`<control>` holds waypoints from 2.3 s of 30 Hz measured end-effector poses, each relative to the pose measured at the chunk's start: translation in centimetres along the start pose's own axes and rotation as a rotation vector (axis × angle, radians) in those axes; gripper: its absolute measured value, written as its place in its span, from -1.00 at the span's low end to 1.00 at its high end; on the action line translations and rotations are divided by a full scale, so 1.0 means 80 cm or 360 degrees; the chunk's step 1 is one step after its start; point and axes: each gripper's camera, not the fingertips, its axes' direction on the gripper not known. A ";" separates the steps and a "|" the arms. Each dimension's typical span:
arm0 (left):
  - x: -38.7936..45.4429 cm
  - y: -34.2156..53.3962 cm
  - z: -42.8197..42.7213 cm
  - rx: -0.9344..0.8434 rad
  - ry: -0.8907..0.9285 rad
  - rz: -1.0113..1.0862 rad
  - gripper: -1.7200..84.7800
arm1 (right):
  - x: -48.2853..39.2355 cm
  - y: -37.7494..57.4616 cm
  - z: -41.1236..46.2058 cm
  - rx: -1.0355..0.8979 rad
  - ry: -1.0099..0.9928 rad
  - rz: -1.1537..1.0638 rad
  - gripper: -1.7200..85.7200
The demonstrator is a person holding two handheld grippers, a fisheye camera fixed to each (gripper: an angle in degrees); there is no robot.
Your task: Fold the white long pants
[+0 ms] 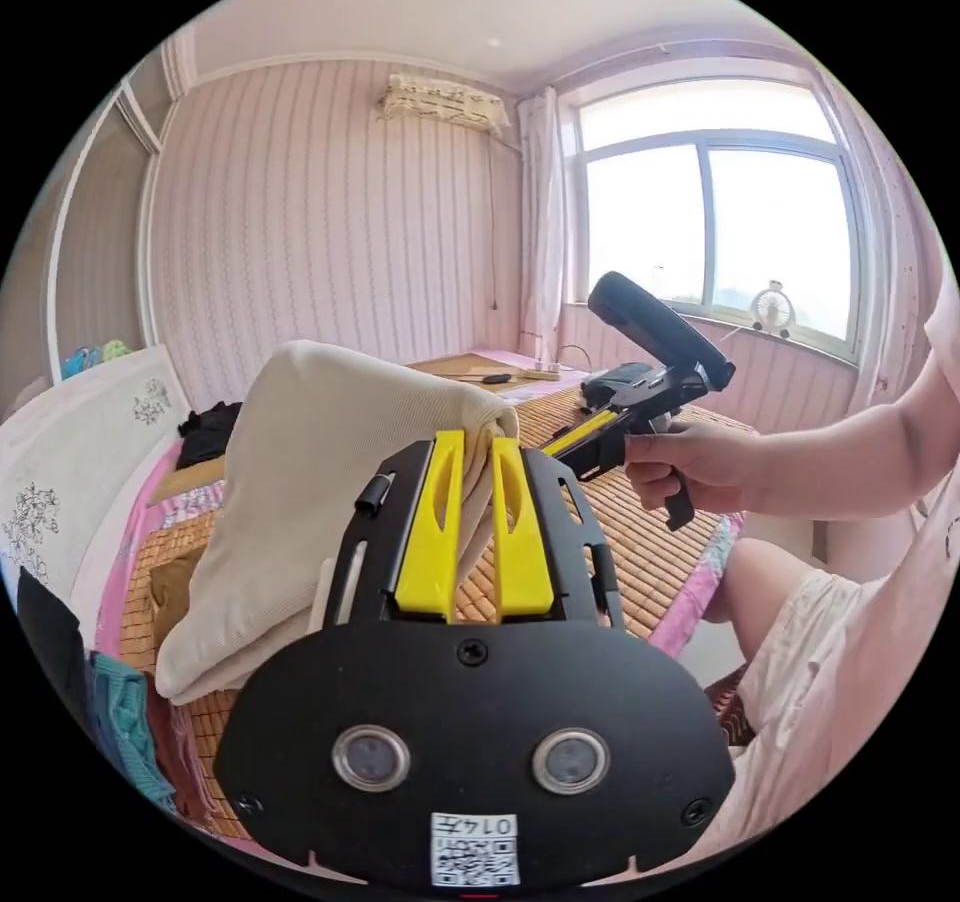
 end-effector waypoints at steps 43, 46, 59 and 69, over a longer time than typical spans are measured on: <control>-0.155 0.087 0.176 -0.0827 -0.0121 -0.0846 -0.77 | 0.063 0.328 0.083 0.0394 0.0640 0.0560 -0.89; -0.163 0.061 0.247 -0.0927 -0.0136 -0.0803 -0.73 | 0.064 0.409 0.051 0.0481 0.0831 0.0727 -0.89; -0.196 0.024 0.278 -0.1200 0.0065 -0.0932 -0.87 | 0.130 0.501 0.083 0.0778 0.0608 0.1026 -0.90; -0.231 0.028 -0.060 -0.0251 -0.0188 -0.0808 -0.88 | 0.167 0.577 0.122 0.1078 0.0338 0.0743 -0.91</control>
